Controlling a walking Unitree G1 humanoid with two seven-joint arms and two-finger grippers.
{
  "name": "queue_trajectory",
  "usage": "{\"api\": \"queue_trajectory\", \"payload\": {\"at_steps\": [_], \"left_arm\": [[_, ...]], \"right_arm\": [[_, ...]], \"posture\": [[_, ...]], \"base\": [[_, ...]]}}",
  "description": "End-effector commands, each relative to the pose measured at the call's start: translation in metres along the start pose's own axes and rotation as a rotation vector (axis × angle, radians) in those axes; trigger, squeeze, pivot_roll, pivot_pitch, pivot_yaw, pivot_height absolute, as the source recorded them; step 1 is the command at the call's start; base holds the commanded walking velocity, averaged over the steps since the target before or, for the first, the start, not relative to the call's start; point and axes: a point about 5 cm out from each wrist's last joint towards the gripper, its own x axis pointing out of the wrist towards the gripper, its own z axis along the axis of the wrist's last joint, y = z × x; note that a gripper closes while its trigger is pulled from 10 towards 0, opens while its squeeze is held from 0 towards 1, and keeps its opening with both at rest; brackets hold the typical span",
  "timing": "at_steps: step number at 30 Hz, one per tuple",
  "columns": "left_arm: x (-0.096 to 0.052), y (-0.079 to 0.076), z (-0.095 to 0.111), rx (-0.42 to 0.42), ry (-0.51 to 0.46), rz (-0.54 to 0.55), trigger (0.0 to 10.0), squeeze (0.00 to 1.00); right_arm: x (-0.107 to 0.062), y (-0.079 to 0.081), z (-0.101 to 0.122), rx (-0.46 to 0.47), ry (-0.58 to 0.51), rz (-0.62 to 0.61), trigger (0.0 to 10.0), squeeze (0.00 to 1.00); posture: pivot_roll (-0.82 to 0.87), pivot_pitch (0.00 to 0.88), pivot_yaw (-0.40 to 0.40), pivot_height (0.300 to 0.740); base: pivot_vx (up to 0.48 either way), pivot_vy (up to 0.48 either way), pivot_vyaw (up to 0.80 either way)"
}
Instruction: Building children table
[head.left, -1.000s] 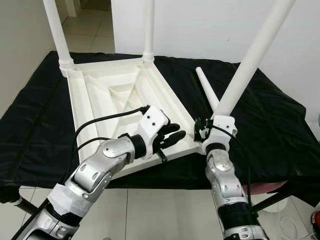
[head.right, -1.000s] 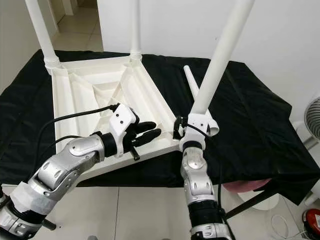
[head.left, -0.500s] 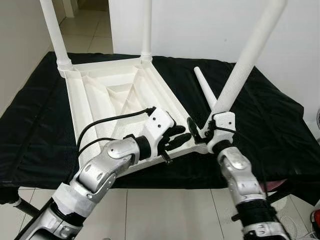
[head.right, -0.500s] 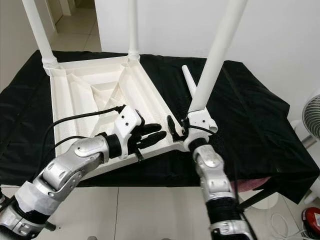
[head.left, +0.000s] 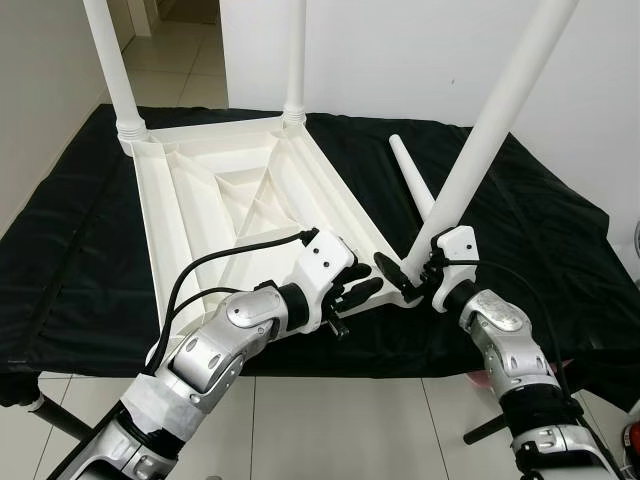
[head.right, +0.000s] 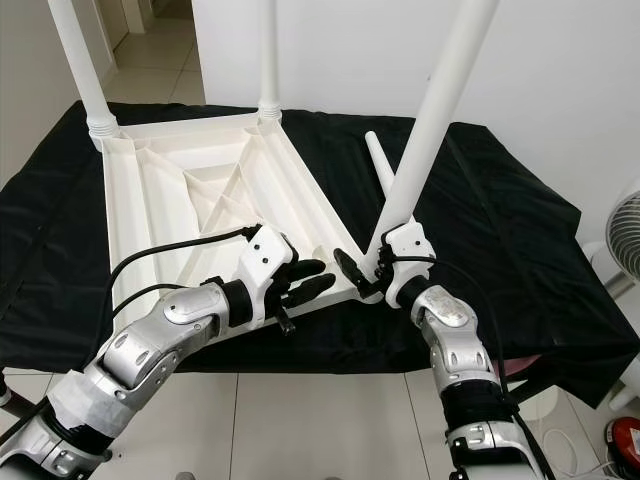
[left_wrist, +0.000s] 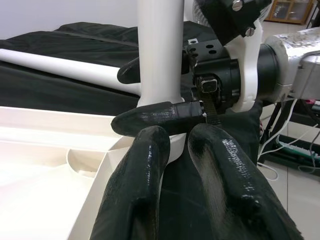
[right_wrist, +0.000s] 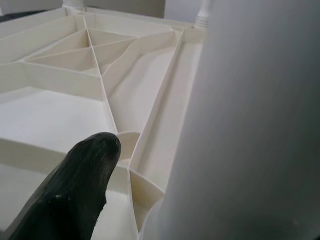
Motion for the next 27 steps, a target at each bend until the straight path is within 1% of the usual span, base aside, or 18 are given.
{"api": "queue_trajectory", "payload": {"at_steps": [1,3,4,5,6,7,8,10,11,13,20,21,27], "left_arm": [[-0.001,0.0,0.001,0.015,0.001,-0.041,10.0,0.0],[-0.001,0.0,0.001,0.015,0.0,-0.041,10.0,0.0],[-0.001,-0.001,0.001,0.013,0.003,-0.047,10.0,0.0],[-0.001,-0.001,0.001,0.011,0.005,-0.052,10.0,0.0],[-0.001,-0.002,0.0,0.012,0.008,-0.056,10.0,0.0],[-0.001,-0.003,0.0,0.013,0.011,-0.06,10.0,0.0],[-0.001,-0.004,-0.001,0.014,0.012,-0.063,10.0,0.0],[0.0,-0.005,-0.001,0.013,0.012,-0.068,10.0,0.0],[0.0,-0.006,-0.001,0.01,0.013,-0.074,10.0,0.0],[0.001,-0.01,-0.001,0.007,0.014,-0.087,10.0,0.0],[0.003,-0.013,-0.001,0.012,0.011,-0.106,10.0,0.0],[0.004,-0.014,0.0,0.012,0.01,-0.107,10.0,0.0],[0.004,-0.013,0.001,0.011,0.006,-0.107,10.0,0.0]], "right_arm": [[0.0,-0.003,-0.003,-0.005,0.012,0.034,10.0,0.0],[0.0,-0.004,-0.004,-0.01,0.019,0.044,10.0,0.0],[0.0,-0.006,-0.006,-0.029,0.041,0.058,10.0,0.0],[0.0,-0.007,-0.007,-0.04,0.051,0.065,9.1,0.0],[0.0,-0.008,-0.008,-0.035,0.06,0.074,7.3,0.0],[-0.001,-0.009,-0.009,-0.037,0.064,0.079,5.0,0.0],[-0.001,-0.01,-0.009,-0.037,0.065,0.081,5.0,0.0],[0.0,-0.01,-0.009,-0.04,0.069,0.088,3.3,0.0],[0.0,-0.011,-0.01,-0.042,0.075,0.092,0.0,0.0],[0.0,-0.011,-0.011,-0.035,0.089,0.095,0.0,0.0],[-0.001,-0.013,-0.016,-0.01,0.11,0.092,0.0,0.0],[0.0,-0.011,-0.018,-0.007,0.116,0.082,10.0,0.0],[0.002,-0.006,-0.025,0.014,0.137,0.013,10.0,0.0]], "posture": [[-0.04,0.0,-0.053,0.74],[-0.04,0.0,-0.053,0.74],[-0.04,0.0,-0.052,0.74],[-0.04,0.0,-0.052,0.74],[-0.04,0.0,-0.05,0.74],[-0.04,0.0,-0.05,0.74],[-0.04,0.0,-0.05,0.74],[-0.04,0.0,-0.049,0.74],[-0.04,0.0,-0.048,0.74],[-0.04,0.0,-0.048,0.74],[-0.04,0.0,-0.048,0.74],[-0.04,0.0,-0.049,0.74],[-0.05,0.0,-0.053,0.74]], "base": [[0.0,0.0,0.0],[0.0,0.0,0.0],[0.0,0.0,0.0],[0.0,0.0,0.0],[0.0,0.0,0.0],[0.0,0.0,0.0],[0.0,0.0,0.0],[0.0,0.0,0.0],[0.0,0.0,0.0],[0.0,0.0,0.0],[0.0,0.0,0.0],[0.0,0.0,0.0],[0.0,0.0,0.0]]}}
